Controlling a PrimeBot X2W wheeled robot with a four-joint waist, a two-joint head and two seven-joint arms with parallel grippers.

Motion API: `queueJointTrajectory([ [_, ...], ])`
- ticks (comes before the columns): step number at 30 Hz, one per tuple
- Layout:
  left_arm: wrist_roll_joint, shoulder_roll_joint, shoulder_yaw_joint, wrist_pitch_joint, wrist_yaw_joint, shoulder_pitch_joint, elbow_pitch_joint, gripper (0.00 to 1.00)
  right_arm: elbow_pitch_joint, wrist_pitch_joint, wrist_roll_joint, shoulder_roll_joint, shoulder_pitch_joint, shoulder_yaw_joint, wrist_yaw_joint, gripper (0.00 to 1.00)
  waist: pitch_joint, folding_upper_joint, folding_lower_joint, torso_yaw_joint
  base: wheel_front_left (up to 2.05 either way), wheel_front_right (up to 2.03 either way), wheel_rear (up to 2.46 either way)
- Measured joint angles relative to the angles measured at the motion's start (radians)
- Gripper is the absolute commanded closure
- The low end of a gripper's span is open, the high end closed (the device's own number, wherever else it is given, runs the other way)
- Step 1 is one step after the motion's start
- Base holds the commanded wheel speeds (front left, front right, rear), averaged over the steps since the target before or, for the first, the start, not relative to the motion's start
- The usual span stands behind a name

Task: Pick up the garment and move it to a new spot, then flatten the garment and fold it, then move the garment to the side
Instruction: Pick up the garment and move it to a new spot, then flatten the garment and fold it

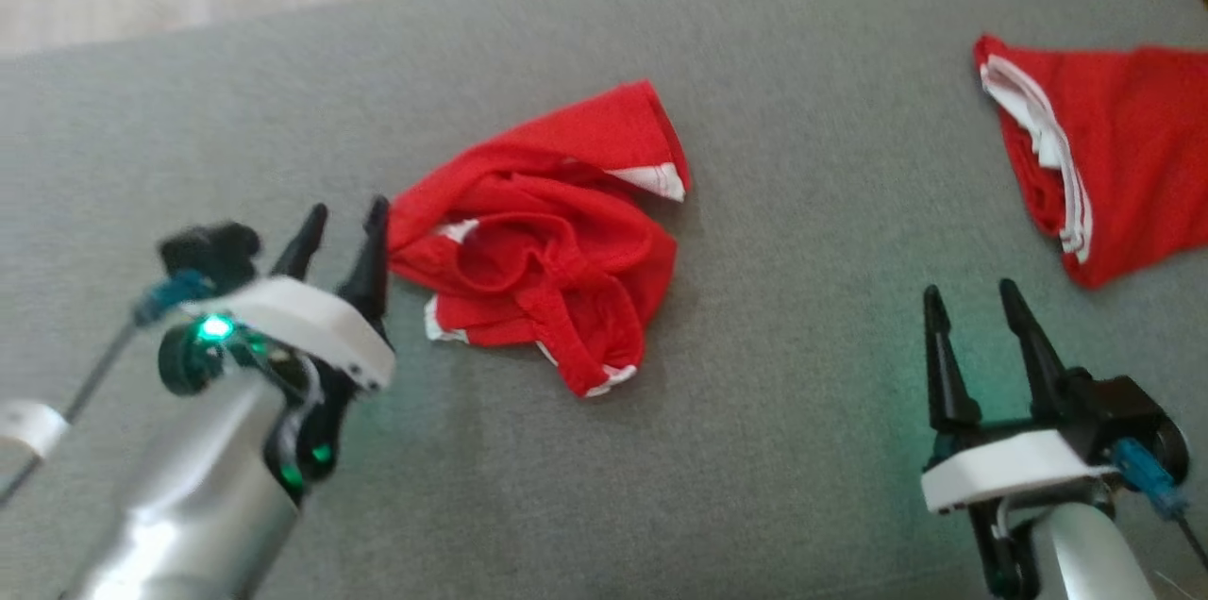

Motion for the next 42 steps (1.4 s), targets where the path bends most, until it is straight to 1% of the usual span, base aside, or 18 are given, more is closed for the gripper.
queueJointTrajectory([
  [2,0.055,-0.003,-0.028,-0.048,0.012,0.018,-0.001,0.0,-0.002,0.0,-0.011,0.0,0.015,-0.017,0.0,0.0,-0.031,0.0,-0.0001,0.013,0.0,0.0,0.0],
  [6,0.071,-0.02,-0.047,-0.112,0.045,0.122,-0.034,0.0,-0.003,0.0,-0.03,0.0,0.075,-0.048,0.0,0.0,-0.092,0.0,-0.0003,0.047,0.0,0.0,0.0],
  [8,0.087,-0.02,-0.064,-0.131,0.064,0.175,-0.053,0.0,-0.003,0.0,-0.043,0.0,0.101,-0.06,0.0,0.0,-0.117,0.0,-0.0003,0.068,0.0,0.0,0.0],
  [11,0.096,-0.017,-0.064,-0.16,0.089,0.242,-0.084,0.0,-0.002,0.0,-0.06,0.001,0.121,-0.07,0.0,0.0,-0.148,0.0,-0.0003,0.103,0.0,0.0,0.0],
  [12,0.096,-0.017,-0.064,-0.16,0.089,0.242,-0.084,0.0,-0.002,0.0,-0.06,0.001,0.121,-0.07,0.0,0.0,-0.148,0.0,-0.0003,0.103,0.0,0.0,0.0],
  [13,0.095,-0.015,-0.051,-0.175,0.109,0.282,-0.107,0.0,-0.003,0.0,-0.064,0.001,0.124,-0.077,0.0,0.0,-0.166,0.0,-0.0003,0.126,0.0,0.0,0.0],
  [14,0.1,-0.012,-0.047,-0.183,0.12,0.301,-0.118,0.0,-0.003,0.0,-0.065,0.001,0.126,-0.08,0.0,0.0,-0.174,0.0,-0.0003,0.137,0.0,0.0,0.0],
  [18,0.149,-0.005,-0.012,-0.198,0.143,0.39,-0.151,0.0,-0.003,0.0,-0.067,0.001,0.147,-0.088,0.0,0.0,-0.198,0.0,-0.0001,0.174,0.0,0.0,0.0],
  [21,0.226,-0.01,0.071,-0.198,0.165,0.47,-0.201,0.0,0.001,0.0,-0.075,0.002,0.163,-0.092,0.0,0.0,-0.212,0.0,-0.0002,0.194,0.0,0.0,0.0],
  [22,0.257,-0.012,0.1,-0.198,0.165,0.493,-0.214,0.0,0.002,0.0,-0.075,0.002,0.165,-0.093,0.0,0.0,-0.215,0.0,-0.0001,0.199,0.0,0.0,0.0],
  [24,0.326,-0.018,0.148,-0.198,0.157,0.54,-0.238,0.0,0.005,0.0,-0.074,0.002,0.166,-0.094,0.0,0.0,-0.22,0.0,-0.0001,0.209,0.0,0.0,0.0],
  [27,0.419,-0.04,0.212,-0.198,0.13,0.61,-0.257,0.0,0.019,0.0,-0.074,0.002,0.176,-0.094,0.0,0.0,-0.225,0.0,-0.0001,0.22,0.0,0.0,0.0],
  [30,0.488,-0.071,0.276,-0.198,0.092,0.662,-0.263,0.0,0.033,0.0,-0.077,0.002,0.186,-0.093,0.0,0.0,-0.226,0.0,-0.0001,0.229,0.0,0.0,0.0],
  [32,0.539,-0.088,0.313,-0.198,0.06,0.679,-0.263,0.0,0.039,0.0,-0.086,0.003,0.188,-0.09,0.0,0.0,-0.226,0.0,0.0,0.234,0.0,0.0,0.0],
  [36,0.605,-0.132,0.394,-0.198,0.008,0.69,-0.262,0.0,0.043,0.0,-0.091,0.003,0.189,-0.089,0.0,0.0,-0.223,0.0,0.0,0.238,0.0,0.0,0.0],
  [42,0.687,-0.187,0.475,-0.199,-0.053,0.697,-0.255,0.0,0.046,0.0,-0.091,0.003,0.189,-0.078,0.0,0.0,-0.219,0.0,0.0,0.232,0.0,0.0,0.0],
])
